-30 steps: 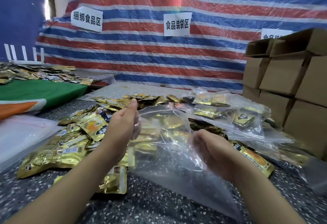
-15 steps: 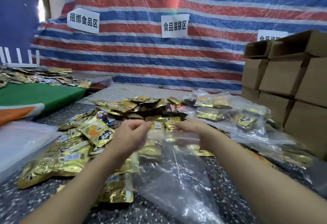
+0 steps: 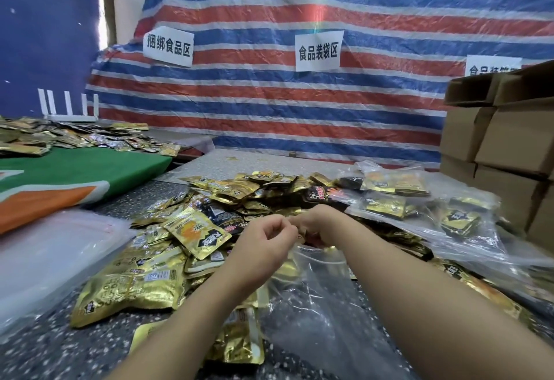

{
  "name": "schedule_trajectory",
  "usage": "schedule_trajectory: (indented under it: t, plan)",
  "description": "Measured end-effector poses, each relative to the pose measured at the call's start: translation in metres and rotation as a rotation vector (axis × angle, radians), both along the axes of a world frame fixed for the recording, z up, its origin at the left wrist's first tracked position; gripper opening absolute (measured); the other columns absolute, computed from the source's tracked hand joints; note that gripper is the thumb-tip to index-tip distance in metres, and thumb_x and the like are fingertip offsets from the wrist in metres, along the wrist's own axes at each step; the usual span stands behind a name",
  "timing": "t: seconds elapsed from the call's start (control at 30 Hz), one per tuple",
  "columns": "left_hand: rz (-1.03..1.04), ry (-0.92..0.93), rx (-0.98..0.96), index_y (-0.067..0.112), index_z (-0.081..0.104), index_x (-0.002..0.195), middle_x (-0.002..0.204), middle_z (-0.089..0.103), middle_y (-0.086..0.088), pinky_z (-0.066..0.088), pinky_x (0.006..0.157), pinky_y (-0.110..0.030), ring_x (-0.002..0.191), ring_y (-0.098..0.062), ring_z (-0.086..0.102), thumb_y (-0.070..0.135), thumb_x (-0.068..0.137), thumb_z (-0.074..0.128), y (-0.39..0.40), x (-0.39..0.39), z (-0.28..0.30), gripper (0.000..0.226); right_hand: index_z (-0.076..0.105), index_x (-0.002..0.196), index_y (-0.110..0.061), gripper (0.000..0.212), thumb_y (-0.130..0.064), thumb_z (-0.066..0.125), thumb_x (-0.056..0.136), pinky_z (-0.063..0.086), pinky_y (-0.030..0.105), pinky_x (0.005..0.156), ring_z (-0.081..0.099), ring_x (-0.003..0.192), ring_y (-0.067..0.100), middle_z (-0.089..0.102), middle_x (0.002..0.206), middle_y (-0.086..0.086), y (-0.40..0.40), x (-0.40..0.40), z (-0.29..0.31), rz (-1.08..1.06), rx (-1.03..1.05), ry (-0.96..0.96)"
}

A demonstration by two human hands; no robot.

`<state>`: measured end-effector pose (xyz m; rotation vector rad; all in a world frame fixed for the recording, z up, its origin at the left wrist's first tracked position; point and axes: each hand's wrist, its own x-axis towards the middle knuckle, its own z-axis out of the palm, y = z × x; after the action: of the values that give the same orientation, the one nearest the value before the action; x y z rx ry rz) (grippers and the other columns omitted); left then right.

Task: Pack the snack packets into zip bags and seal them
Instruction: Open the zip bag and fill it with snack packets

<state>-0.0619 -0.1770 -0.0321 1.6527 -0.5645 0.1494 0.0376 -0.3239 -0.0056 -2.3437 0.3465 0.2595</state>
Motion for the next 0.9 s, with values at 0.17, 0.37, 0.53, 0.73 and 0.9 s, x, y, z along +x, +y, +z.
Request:
schedule_trajectory:
  t: [0.17, 0.37, 0.53, 0.73, 0.9]
  plan:
    - [0.001, 0.007, 0.024, 0.029, 0.057, 0.056, 0.051, 0.047, 0.011, 0.031, 0.049, -0.024, 0.047, -0.009, 0.040, 0.029, 0.083, 0.054, -0.002, 0.000, 0.001, 0.028, 0.059, 0.095, -0.011, 0.016, -0.025, 0.059, 0.100, 0.046, 0.021, 0.044, 0.059, 0.056, 0.011, 0.061, 0.079, 0.003, -0.018, -0.012, 0.006, -0.032, 0.433, 0.028]
    - [-0.028, 0.023, 0.030, 0.021, 0.055, 0.061, 0.050, 0.048, 0.014, 0.033, 0.049, -0.023, 0.046, -0.005, 0.040, 0.010, 0.096, 0.054, -0.004, -0.004, -0.001, 0.036, 0.062, 0.107, 0.001, 0.021, -0.015, 0.065, 0.094, 0.058, 0.027, 0.052, 0.074, 0.067, 0.021, 0.076, 0.081, 0.012, -0.058, -0.049, 0.033, -0.093, 0.936, -0.144]
    - [-0.029, -0.035, -0.003, 0.025, 0.055, 0.058, 0.051, 0.046, 0.012, 0.032, 0.047, -0.018, 0.047, -0.004, 0.037, 0.007, 0.095, 0.053, -0.007, -0.011, 0.004, 0.042, 0.062, 0.120, -0.005, 0.045, -0.015, 0.070, 0.076, 0.060, 0.027, 0.059, 0.074, 0.078, 0.020, 0.076, 0.097, 0.011, -0.075, -0.098, 0.050, 0.006, 1.284, -0.413]
    - [-0.075, -0.096, -0.056, 0.028, 0.058, 0.058, 0.054, 0.047, 0.010, 0.033, 0.047, -0.016, 0.049, -0.005, 0.040, 0.017, 0.093, 0.055, -0.011, -0.020, 0.009, 0.036, 0.063, 0.115, -0.005, 0.038, -0.016, 0.069, 0.080, 0.059, 0.044, 0.082, 0.071, 0.102, 0.034, 0.073, 0.111, 0.017, -0.076, -0.136, 0.022, 0.151, 0.983, -0.686]
    - [-0.026, -0.125, -0.079, 0.028, 0.058, 0.058, 0.055, 0.047, 0.007, 0.033, 0.047, -0.020, 0.051, -0.010, 0.040, 0.029, 0.081, 0.054, -0.013, -0.023, 0.011, 0.024, 0.067, 0.110, -0.009, 0.026, -0.018, 0.067, 0.087, 0.059, 0.039, 0.085, 0.072, 0.100, 0.028, 0.076, 0.104, 0.010, -0.082, -0.152, 0.010, 0.222, 0.638, -0.763]
